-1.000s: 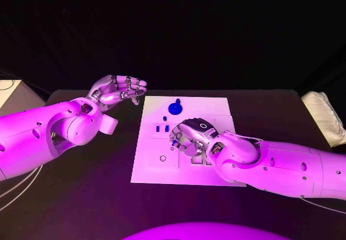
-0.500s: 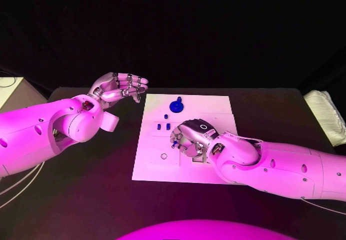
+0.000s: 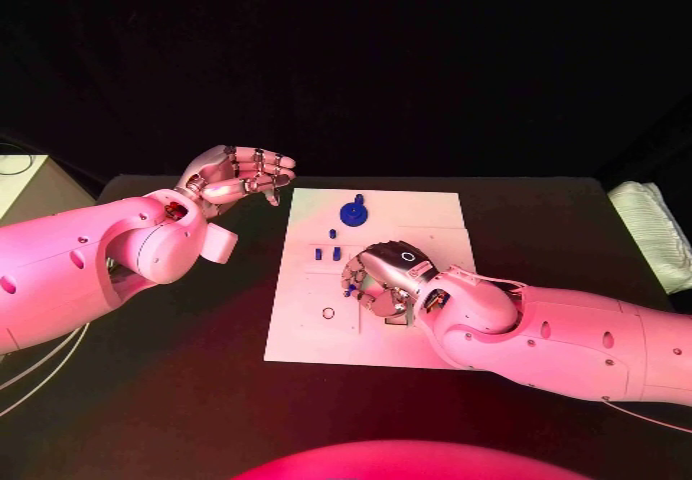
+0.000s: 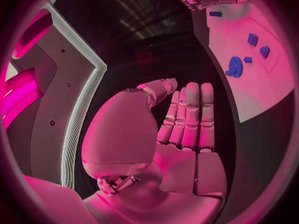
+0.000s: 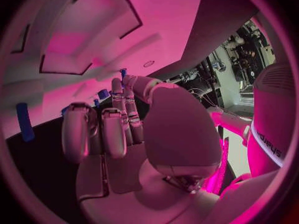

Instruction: Assemble the parts on the task board

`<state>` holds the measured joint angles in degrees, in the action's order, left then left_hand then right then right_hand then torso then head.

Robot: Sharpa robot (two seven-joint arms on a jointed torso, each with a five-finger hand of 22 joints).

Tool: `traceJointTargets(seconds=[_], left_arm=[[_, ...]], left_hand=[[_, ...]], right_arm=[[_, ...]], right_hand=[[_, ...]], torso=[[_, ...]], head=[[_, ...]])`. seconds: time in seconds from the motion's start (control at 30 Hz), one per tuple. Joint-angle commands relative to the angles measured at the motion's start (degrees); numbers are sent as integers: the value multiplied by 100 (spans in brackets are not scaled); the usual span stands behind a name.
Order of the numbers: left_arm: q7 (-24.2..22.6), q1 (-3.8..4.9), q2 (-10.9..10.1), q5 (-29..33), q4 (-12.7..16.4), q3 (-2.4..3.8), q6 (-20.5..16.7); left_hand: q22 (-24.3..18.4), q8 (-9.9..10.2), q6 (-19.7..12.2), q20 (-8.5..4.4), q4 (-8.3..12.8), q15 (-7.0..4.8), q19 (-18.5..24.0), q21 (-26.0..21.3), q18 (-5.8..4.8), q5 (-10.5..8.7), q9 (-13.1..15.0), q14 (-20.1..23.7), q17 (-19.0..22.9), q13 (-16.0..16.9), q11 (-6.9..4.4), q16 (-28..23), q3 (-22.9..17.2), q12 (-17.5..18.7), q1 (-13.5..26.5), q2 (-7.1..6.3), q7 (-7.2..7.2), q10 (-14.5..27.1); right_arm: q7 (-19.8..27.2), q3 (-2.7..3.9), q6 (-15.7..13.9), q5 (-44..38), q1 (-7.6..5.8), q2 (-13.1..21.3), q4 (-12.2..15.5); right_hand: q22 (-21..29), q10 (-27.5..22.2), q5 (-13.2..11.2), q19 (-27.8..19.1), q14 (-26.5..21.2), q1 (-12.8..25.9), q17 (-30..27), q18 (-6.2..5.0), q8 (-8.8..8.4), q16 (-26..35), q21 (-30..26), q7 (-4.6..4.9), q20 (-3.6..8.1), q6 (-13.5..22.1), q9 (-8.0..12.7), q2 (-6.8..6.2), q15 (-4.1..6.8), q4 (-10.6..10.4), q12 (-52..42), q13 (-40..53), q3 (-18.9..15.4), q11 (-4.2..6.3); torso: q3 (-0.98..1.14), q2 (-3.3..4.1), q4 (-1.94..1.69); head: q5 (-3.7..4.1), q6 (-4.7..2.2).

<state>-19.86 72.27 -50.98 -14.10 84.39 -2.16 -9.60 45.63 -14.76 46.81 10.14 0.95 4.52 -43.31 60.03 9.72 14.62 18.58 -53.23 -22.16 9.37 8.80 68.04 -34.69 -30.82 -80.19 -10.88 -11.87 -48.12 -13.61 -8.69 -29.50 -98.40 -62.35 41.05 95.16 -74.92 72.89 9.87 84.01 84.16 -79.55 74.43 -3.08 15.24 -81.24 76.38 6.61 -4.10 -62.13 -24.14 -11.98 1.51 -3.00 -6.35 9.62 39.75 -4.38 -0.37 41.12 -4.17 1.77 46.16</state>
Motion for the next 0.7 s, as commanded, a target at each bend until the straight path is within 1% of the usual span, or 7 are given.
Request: traceJointTargets(seconds=[0.03, 0.17, 0.3, 0.53, 0.6, 0.7], left_arm=[[-20, 1, 9, 36, 9, 5, 28], [-16, 2, 5, 36, 10, 5, 28], [-11, 2, 1, 36, 15, 5, 34], [-4, 2, -3, 36, 19, 5, 41], [-1, 2, -4, 36, 20, 5, 43], [3, 2, -7, 36, 22, 5, 45]], left_hand=[[-5, -31, 39, -14, -4, -8, 1, -20, 85, 10, -8, 6, 4, -5, -12, -22, 23, -20, 20, 35, -29, 39], [-5, -31, 39, -14, -4, -8, 1, -20, 85, 10, -8, 6, 4, -5, -12, -22, 23, -20, 20, 35, -29, 39], [-5, -31, 39, -14, -4, -8, 1, -20, 85, 10, -8, 6, 4, -5, -12, -22, 23, -20, 20, 35, -29, 39], [-5, -31, 39, -14, -4, -8, 1, -20, 85, 10, -8, 6, 4, -5, -12, -22, 23, -20, 20, 35, -29, 39], [-11, -39, 31, -14, -1, -8, 1, -27, 85, 13, -12, 4, 11, -13, -10, -30, 28, -24, 20, 37, -30, 53], [-11, -39, 31, -14, -1, -8, 1, -27, 85, 13, -12, 4, 11, -13, -10, -30, 28, -24, 20, 37, -30, 53]], right_arm=[[-2, 0, 61, -79, 10, -21, -25], [-9, 0, 63, -80, 15, -44, -42], [-17, 0, 72, -82, 25, -69, -62], [-35, 0, 115, -91, 37, -108, -103], [-46, 0, 164, -104, 40, -120, -110], [-62, 0, 326, -143, 44, -136, -117]], right_hand=[[-769, 215, 39, 166, 265, 5, 0, 17, 16, -5, -21, 14, 24, -39, -11, 51, 36, 9, -9, 7, 23, 179], [-769, 215, 39, 166, 265, 5, 0, 17, 16, -5, -21, 14, 24, -39, -11, 51, 36, 9, -9, 7, 23, 179], [-769, 215, 39, 166, 265, 5, 0, 17, 16, -5, -21, 14, 24, -39, -11, 51, 36, 9, -9, 7, 23, 179], [-769, 215, 39, 166, 265, 5, 0, 17, 16, -5, -21, 14, 24, -39, -11, 51, 36, 9, -9, 7, 23, 179], [-769, 218, 41, 165, 265, 10, -3, 16, 17, -3, -23, 14, 24, -37, -15, 52, 36, 18, -5, 7, 28, 180], [-769, 218, 41, 165, 265, 10, -3, 16, 17, -3, -23, 14, 24, -37, -15, 52, 36, 18, -5, 7, 28, 180]], torso=[[-3, 6, -4], [0, 9, -6], [-4, 9, -3], [-3, 3, -6], [-2, 5, -5], [-2, 5, -3]], head=[[4, 0], [6, 8], [0, 21], [0, 34], [-1, 37], [0, 42]])
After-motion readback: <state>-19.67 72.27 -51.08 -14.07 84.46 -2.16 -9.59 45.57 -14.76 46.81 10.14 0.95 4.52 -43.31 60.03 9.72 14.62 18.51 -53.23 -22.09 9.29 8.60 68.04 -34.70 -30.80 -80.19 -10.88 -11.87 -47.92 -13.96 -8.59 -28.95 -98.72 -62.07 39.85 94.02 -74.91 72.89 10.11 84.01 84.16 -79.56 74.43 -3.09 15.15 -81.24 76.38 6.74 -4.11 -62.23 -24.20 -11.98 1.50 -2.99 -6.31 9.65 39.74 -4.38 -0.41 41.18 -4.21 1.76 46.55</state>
